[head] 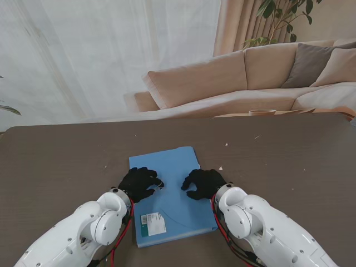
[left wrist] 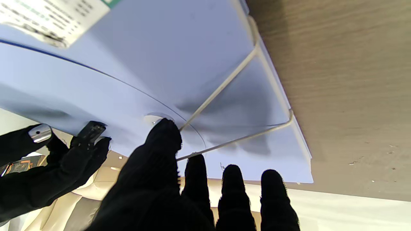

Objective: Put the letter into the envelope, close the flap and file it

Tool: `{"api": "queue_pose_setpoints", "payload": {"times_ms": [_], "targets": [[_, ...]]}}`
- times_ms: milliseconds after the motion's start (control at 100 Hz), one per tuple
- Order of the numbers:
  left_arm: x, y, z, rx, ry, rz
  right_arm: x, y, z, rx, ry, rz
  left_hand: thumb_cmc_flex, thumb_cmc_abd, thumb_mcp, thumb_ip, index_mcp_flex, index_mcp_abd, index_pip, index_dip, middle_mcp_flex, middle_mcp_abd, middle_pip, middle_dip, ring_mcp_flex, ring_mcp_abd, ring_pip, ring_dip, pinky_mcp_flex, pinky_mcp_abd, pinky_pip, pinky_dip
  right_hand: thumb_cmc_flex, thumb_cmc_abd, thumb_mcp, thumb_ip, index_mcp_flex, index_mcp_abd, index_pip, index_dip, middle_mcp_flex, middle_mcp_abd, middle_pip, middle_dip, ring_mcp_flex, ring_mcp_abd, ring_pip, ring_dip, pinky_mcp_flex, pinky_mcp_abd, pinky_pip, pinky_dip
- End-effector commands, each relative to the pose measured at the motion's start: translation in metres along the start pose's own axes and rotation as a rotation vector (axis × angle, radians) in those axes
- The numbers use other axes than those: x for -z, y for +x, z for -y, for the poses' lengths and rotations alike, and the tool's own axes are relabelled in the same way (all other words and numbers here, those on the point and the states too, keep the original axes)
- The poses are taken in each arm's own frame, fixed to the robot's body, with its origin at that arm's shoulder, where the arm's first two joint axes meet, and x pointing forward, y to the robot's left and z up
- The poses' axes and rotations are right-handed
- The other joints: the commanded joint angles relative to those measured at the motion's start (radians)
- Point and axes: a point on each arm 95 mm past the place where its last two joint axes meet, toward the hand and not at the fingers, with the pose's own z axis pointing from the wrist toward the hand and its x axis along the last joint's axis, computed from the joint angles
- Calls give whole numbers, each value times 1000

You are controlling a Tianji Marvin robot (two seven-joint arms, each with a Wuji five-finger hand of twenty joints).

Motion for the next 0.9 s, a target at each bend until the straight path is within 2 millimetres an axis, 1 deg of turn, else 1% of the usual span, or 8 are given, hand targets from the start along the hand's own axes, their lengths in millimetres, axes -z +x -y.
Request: {"api": "queue_pose_setpoints", "payload": {"times_ms": [0, 140, 260, 330, 370, 420, 710, 890], "targets": [[-1, 7, 3, 19, -9, -12, 2, 4, 16, -10, 53, -9, 51, 79, -2, 10, -28, -124, -9, 4, -43, -25, -9, -13, -44, -30, -22, 2, -15, -37, -12, 10, 14, -1, 12, -9, -6, -13, 11, 2, 91, 33, 31, 20, 3, -171, -12, -15, -7, -19, 4, 2], [-4, 10, 3, 9, -7, -14, 2, 4, 16, -11, 51, -9, 73, 106, -55, -4, 49, -84, 35, 49, -44, -29, -17, -16, -44, -30, -40, 13, -22, -38, -12, 8, 14, 0, 12, -9, -7, -11, 9, 2, 91, 34, 31, 20, 3, -172, -12, -15, -7, -19, 4, 2], [-5, 14, 4, -2, -8, -19, 2, 4, 16, -12, 51, -8, 78, 66, -123, -27, 103, -52, 56, 128, -46, -38, -34, -20, -49, -32, -56, 11, -33, -44, -16, 4, 14, 0, 12, -9, -7, -11, 9, 2, 91, 33, 31, 20, 3, -172, -12, -15, -6, -19, 5, 2], [-6, 16, 6, -14, -13, -25, 2, 4, 16, -13, 51, -8, 19, 36, -149, -3, 126, -41, 55, 152, -49, -42, -48, -23, -52, -31, -68, 10, -39, -45, -19, 2, 14, -1, 12, -9, -6, -12, 10, 3, 92, 33, 31, 20, 2, -172, -13, -15, -6, -19, 4, 2], [-6, 18, 6, -29, -15, -28, 1, 4, 16, -14, 50, -9, 5, 28, -151, 0, 136, -39, 58, 157, -49, -43, -51, -23, -53, -31, -70, 10, -40, -45, -19, 2, 14, -1, 12, -9, -7, -11, 9, 2, 91, 34, 31, 20, 1, -171, -13, -15, -6, -19, 4, 2], [-6, 19, 7, -51, -19, -34, 1, 4, 16, -15, 50, -9, -16, 14, -138, 8, 145, -39, 55, 164, -50, -45, -56, -21, -53, -30, -73, 13, -39, -44, -20, 0, 14, -1, 12, -9, -7, -11, 9, 2, 92, 33, 31, 20, 2, -170, -12, -15, -6, -19, 4, 2], [-7, 31, 9, -192, -50, -71, 0, 4, 15, -18, 47, -13, -19, 2, -109, 4, 148, -40, 69, 198, -58, -67, -92, -29, -57, -42, -89, 6, -40, -49, -25, -8, 14, -2, 12, -9, -7, -12, 9, 3, 92, 34, 31, 20, 3, -172, -12, -15, -6, -18, 4, 2], [-10, 38, 9, -232, -77, -78, 0, 4, 15, -20, 46, -11, -118, 39, -156, -8, 150, -7, 90, 233, -66, -78, -129, -34, -63, -47, -116, -3, -54, -55, -34, -19, 14, -2, 13, -9, -6, -12, 9, 3, 92, 33, 31, 20, 3, -171, -13, -16, -5, -16, 4, 2]]}}
